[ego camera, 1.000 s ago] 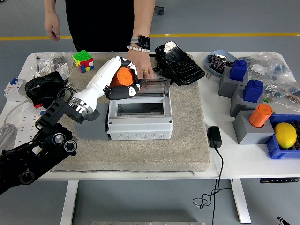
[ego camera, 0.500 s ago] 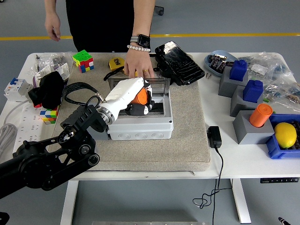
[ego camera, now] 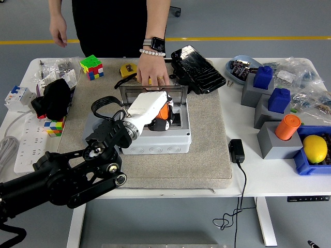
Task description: Fetch the battery,place it into the box,close the lid of the box
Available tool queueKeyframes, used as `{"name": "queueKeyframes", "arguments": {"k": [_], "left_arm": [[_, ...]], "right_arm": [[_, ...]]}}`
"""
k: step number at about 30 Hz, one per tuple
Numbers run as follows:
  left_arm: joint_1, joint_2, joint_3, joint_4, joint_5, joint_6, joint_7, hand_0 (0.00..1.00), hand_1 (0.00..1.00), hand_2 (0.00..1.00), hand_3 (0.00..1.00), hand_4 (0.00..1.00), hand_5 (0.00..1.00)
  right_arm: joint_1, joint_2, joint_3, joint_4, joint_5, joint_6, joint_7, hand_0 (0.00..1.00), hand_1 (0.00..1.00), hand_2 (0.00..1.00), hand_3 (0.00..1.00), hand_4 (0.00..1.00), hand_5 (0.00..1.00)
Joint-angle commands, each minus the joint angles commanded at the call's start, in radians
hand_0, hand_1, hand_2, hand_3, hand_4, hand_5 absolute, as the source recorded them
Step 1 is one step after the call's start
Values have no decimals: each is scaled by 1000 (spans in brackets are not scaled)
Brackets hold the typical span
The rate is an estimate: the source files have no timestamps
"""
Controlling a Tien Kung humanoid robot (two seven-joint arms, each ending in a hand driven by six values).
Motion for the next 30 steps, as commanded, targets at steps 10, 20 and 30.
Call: {"name": "queueKeyframes", "arguments": {"k": [10, 20, 30], "left_arm": [[-13, -11, 8, 5, 20, 4, -19, 397, 606, 515, 458, 862, 272], [-17, -9, 12, 12, 49, -45, 3, 536, 739, 655, 567, 998, 362], [-8, 1, -10, -42, 62, -41, -7, 607, 783, 693, 679, 998, 527]], "right_arm": [[0, 1, 2, 1, 0, 0, 1, 576, 642, 636, 530, 840, 393], [2, 0, 5, 2, -4, 0, 1, 573, 641, 636, 530, 838, 393], [1, 1, 7, 3, -4, 1, 2, 574, 641, 634, 529, 836, 393]]}}
